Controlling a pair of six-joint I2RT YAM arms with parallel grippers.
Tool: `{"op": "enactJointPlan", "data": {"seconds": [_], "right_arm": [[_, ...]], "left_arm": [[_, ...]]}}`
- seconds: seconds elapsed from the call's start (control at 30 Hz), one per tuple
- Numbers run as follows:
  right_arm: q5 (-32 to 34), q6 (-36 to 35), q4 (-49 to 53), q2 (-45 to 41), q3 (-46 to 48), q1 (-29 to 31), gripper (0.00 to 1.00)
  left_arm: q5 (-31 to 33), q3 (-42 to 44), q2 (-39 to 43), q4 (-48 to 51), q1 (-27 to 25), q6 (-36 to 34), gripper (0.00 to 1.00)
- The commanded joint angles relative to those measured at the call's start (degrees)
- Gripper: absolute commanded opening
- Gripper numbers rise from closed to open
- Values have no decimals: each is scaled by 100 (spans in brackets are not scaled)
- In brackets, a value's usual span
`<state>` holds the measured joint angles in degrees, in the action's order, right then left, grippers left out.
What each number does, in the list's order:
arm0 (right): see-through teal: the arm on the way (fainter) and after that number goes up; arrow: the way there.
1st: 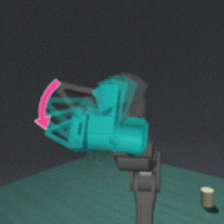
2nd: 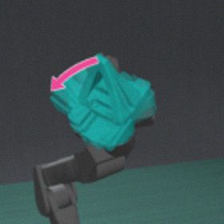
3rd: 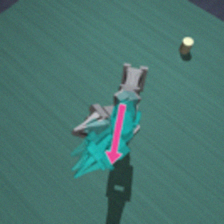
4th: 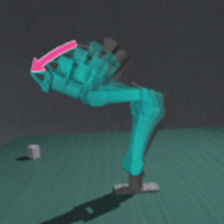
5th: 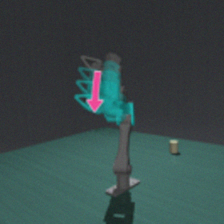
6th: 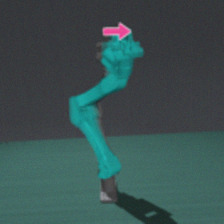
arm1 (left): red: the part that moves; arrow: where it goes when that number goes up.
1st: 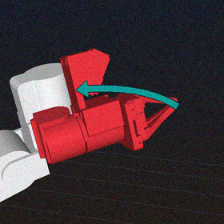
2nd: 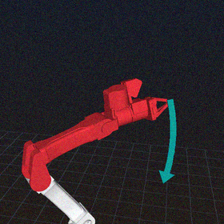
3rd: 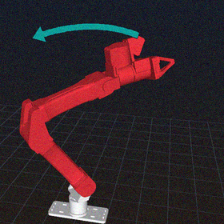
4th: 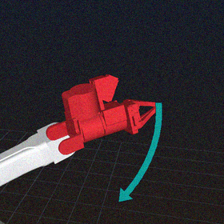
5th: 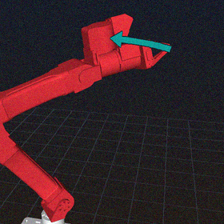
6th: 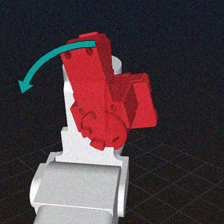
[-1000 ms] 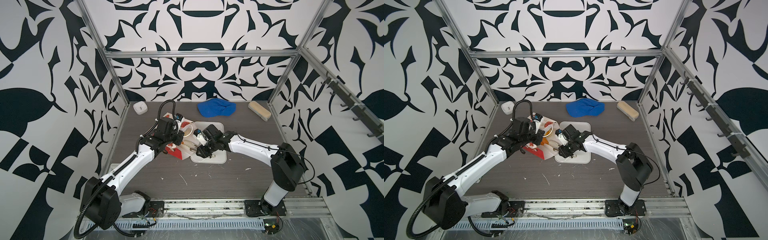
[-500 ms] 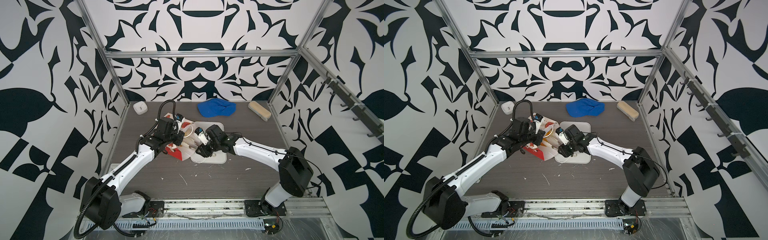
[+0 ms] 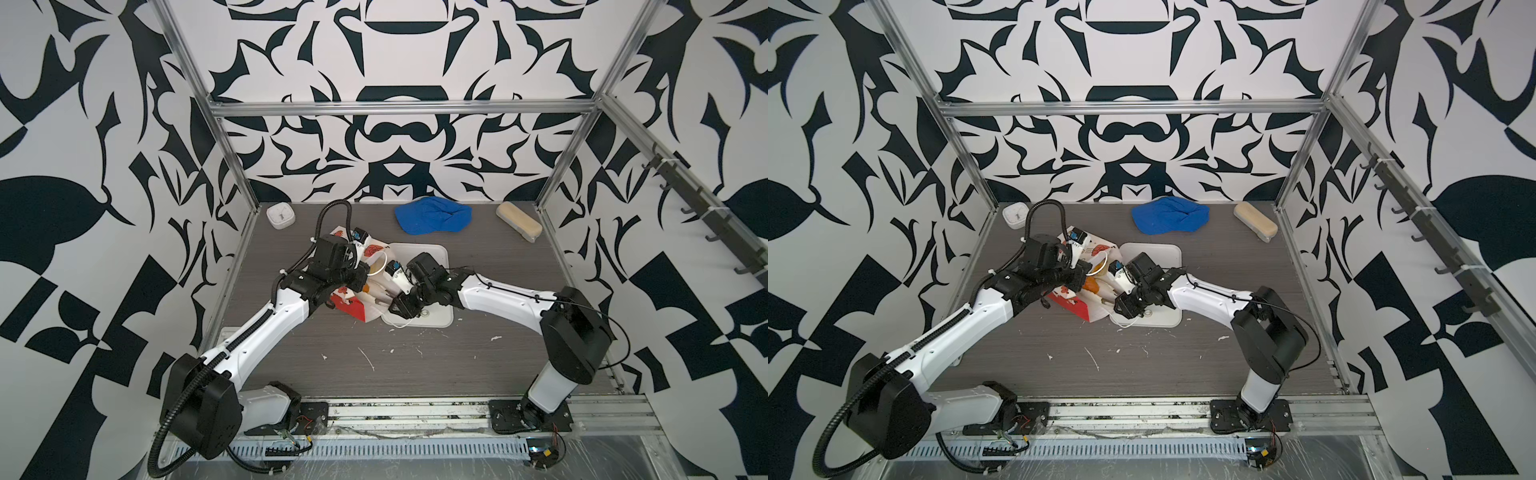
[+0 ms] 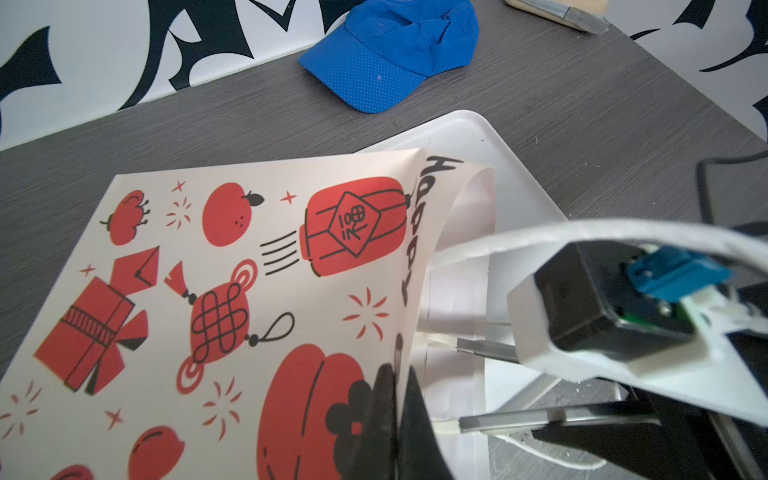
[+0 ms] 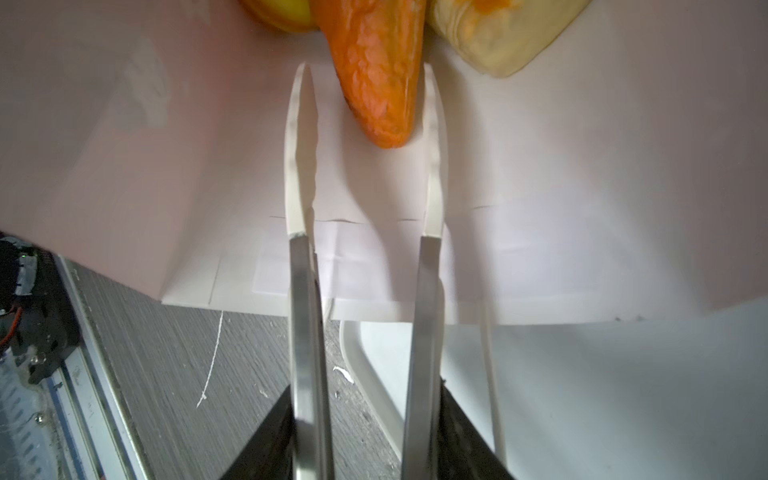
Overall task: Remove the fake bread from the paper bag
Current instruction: 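Squeeze the tongs with the right gripper around the orange bread piece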
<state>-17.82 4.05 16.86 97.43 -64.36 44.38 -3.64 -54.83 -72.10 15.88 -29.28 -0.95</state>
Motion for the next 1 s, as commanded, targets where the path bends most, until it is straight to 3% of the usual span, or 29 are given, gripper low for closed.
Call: {"op": "enactJointPlan", "data": {"seconds": [0.0, 0.53, 0.87, 0.97], "right_arm": [[-35, -46, -227, -68, -136, -8, 51], [-32, -115, -547, 302, -417, -8, 49], [-37, -153, -479, 175, -396, -7, 23], [-20, -194, -376, -48, -332, -8, 20]], "left_arm": [[-189, -40, 126, 30, -18, 24, 0], [-427, -15, 125, -50, -19, 86, 2], [-257, 90, 197, -101, -17, 95, 2], [-166, 138, 196, -193, -17, 121, 2]]}}
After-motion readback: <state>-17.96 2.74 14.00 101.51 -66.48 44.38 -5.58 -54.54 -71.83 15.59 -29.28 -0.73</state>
